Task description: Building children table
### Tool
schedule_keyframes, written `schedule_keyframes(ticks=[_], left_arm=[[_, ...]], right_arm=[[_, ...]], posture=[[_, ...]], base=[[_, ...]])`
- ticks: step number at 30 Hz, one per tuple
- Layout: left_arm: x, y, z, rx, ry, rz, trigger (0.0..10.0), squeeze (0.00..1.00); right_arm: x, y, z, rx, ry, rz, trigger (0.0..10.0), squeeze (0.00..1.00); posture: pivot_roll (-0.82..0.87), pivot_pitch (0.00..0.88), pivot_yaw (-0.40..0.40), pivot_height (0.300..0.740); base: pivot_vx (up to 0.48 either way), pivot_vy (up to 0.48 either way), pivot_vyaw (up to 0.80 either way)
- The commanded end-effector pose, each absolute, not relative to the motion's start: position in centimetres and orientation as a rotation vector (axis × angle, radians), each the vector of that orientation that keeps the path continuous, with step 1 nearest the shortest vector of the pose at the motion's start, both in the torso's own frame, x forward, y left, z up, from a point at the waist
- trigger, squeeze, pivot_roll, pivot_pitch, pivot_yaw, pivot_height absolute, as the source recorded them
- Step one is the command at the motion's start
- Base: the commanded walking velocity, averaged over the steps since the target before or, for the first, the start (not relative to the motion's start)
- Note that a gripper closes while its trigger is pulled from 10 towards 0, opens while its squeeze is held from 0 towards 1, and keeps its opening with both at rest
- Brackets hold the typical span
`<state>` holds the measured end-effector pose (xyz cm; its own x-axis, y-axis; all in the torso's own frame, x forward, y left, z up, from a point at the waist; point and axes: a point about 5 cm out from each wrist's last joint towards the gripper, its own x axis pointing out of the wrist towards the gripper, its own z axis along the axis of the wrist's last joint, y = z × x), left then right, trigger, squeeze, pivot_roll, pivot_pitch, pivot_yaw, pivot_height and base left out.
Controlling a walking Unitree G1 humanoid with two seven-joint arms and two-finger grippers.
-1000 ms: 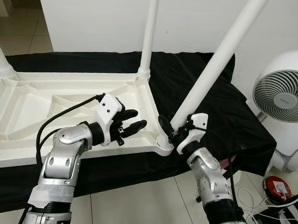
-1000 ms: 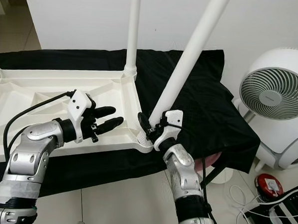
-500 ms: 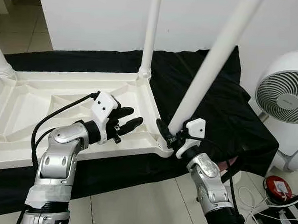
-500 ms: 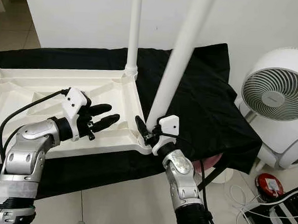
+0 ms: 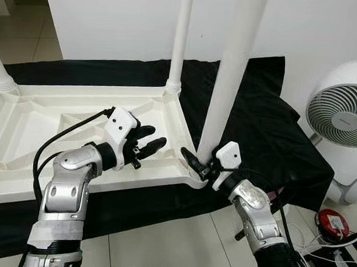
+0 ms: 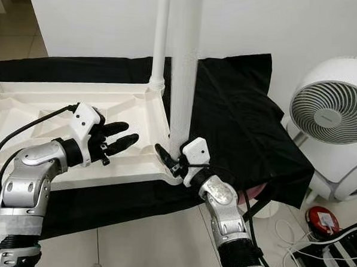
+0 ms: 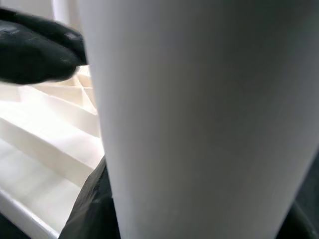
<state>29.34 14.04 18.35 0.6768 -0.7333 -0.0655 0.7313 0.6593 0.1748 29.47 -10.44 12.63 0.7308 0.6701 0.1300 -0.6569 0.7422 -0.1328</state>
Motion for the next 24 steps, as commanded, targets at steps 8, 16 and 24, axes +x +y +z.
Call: schedule_keyframes(ticks=[8, 16, 24], left_arm=[[30.1, 14.9, 19.0, 0.197, -0.039, -0.575, 10.0, 0.00], [30.0, 14.8, 19.1, 0.200, -0.041, -0.577, 10.0, 0.00], [29.9, 14.5, 19.3, 0.203, -0.057, -0.592, 10.0, 0.00]], right_arm=[[30.3, -11.2, 9.7, 0.122, 0.054, 0.627, 10.0, 0.00], [30.8, -11.3, 9.4, 0.204, 0.111, 0.548, 10.0, 0.00], [30.6, -10.7, 10.1, 0.173, 0.046, 0.566, 10.0, 0.00]], posture=[[0.04, 0.038, -0.053, 0.740], [0.03, 0.043, -0.054, 0.740], [0.03, 0.043, -0.056, 0.740]], base=[[0.000, 0.000, 0.00], [0.000, 0.000, 0.00], [0.000, 0.000, 0.00]])
